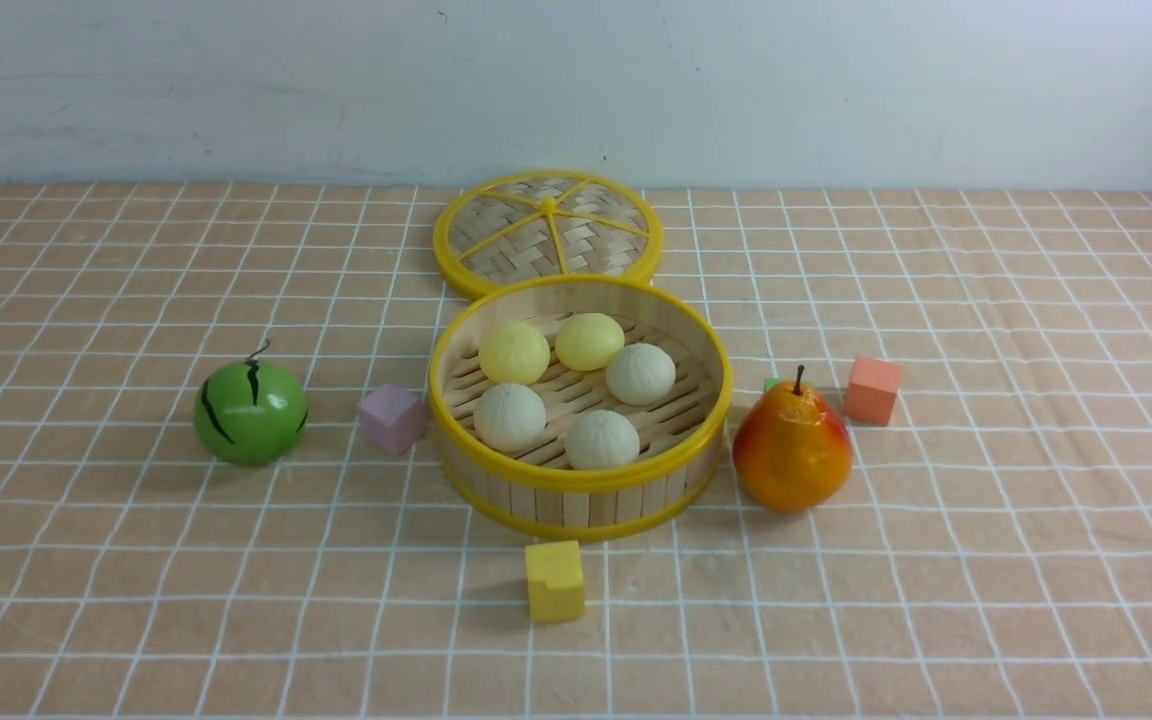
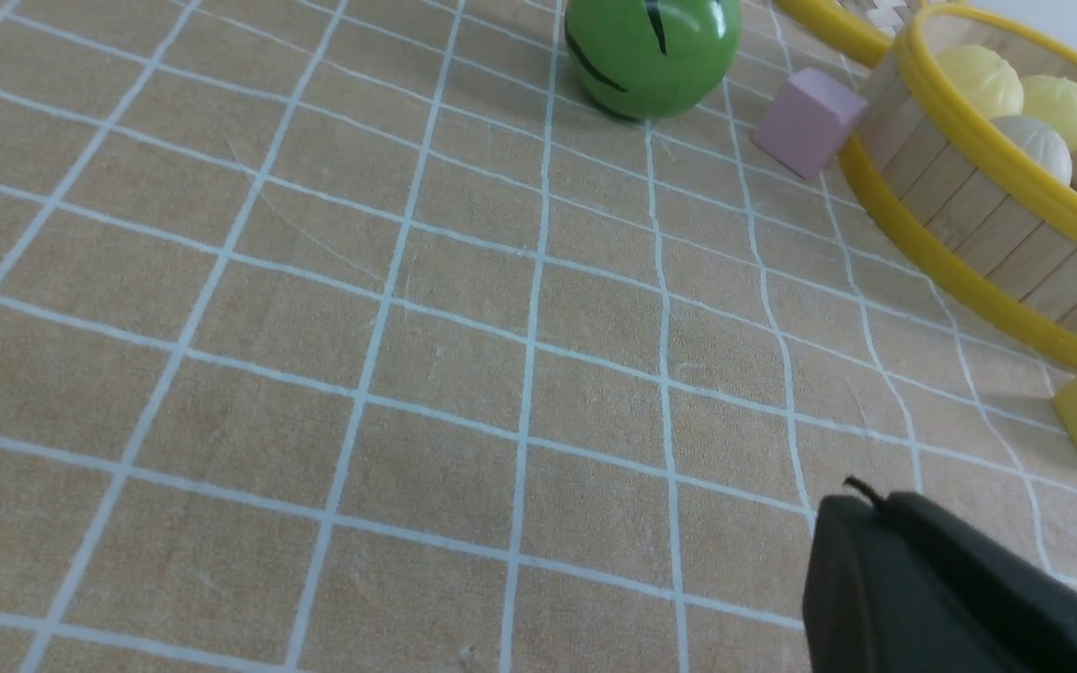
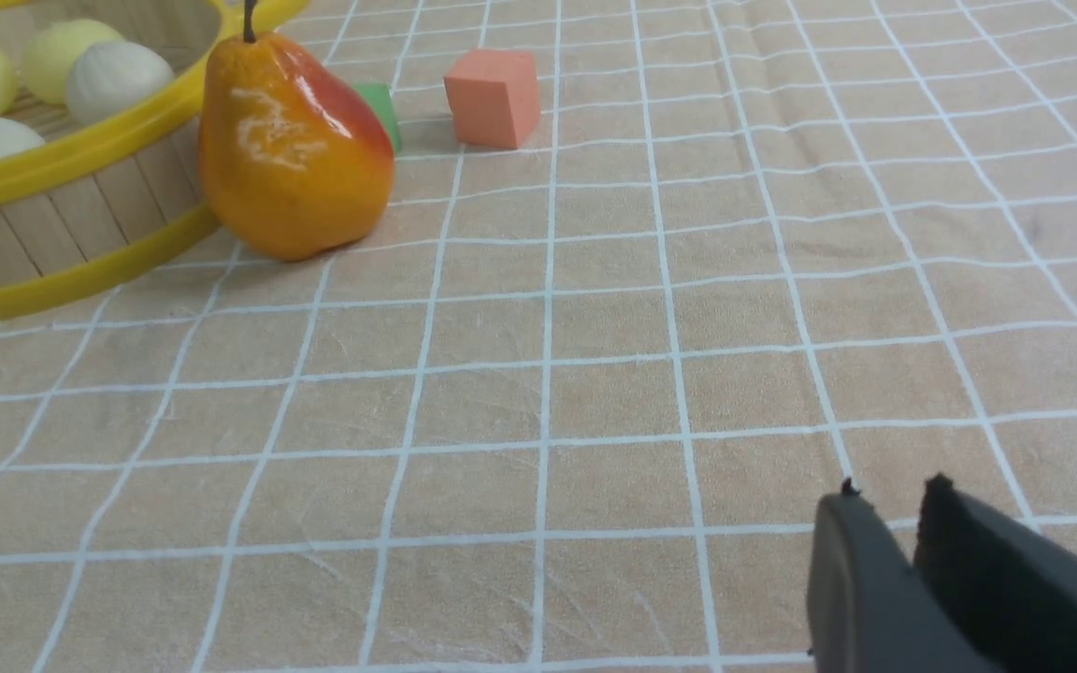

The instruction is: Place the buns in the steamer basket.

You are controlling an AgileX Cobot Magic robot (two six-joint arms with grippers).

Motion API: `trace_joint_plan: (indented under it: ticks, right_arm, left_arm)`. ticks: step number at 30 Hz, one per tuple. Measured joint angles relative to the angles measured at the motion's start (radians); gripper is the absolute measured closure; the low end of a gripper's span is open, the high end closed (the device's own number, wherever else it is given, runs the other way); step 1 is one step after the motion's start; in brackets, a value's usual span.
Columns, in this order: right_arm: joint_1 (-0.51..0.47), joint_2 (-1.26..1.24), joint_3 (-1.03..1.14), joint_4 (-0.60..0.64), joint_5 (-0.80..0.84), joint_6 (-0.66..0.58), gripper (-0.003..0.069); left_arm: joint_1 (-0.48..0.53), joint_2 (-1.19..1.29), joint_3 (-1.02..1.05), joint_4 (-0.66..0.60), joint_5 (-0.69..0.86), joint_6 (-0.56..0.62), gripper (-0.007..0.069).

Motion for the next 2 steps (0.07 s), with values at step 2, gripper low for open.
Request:
trace_joint_plan:
  ticks: [2]
  right_arm:
    - [0.0,0.0,0.0,0.0,0.0,0.0,0.0557]
  left_arm:
    - [0.0,0.0,0.0,0.0,0.0,0.0,0.0638]
